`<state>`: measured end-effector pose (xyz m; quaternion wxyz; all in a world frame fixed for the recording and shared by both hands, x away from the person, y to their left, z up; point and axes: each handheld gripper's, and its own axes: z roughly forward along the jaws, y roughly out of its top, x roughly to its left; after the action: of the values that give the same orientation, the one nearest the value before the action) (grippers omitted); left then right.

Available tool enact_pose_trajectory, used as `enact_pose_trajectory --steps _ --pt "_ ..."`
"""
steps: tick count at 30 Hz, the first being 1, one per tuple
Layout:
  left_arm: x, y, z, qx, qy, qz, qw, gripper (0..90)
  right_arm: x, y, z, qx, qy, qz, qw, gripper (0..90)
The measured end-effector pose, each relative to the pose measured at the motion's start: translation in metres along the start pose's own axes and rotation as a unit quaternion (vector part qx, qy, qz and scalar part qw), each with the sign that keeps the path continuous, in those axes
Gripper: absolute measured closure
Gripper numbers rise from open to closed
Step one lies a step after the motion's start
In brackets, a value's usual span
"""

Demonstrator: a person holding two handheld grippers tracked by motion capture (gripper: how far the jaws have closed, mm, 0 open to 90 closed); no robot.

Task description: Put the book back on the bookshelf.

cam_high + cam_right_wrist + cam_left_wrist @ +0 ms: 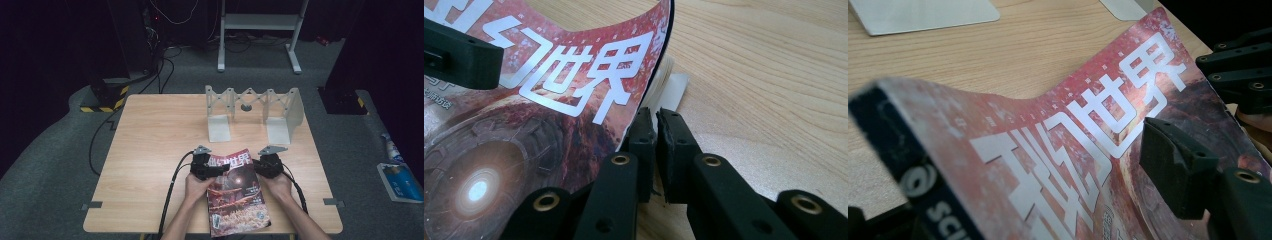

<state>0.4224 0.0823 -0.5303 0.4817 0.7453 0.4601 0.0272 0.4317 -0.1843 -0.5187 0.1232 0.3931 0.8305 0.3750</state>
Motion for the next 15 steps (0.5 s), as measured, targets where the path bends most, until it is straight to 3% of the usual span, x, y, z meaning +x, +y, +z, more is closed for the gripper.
enact_pose_trajectory --steps 8,15 --pt "0.0026 0.0014 -0.0003 0.010 0.009 -0.029 0.9995 55.2 -0.0009 -0.0017 -0.0020 -0.004 0.000 -0.005 1.0000 81.3" --pt "-0.0016 0.0050 -0.0034 0.000 0.006 -0.038 0.9993 67.2 -0.0033 -0.0049 -0.0072 -0.008 0.000 -0.001 1.0000 75.4"
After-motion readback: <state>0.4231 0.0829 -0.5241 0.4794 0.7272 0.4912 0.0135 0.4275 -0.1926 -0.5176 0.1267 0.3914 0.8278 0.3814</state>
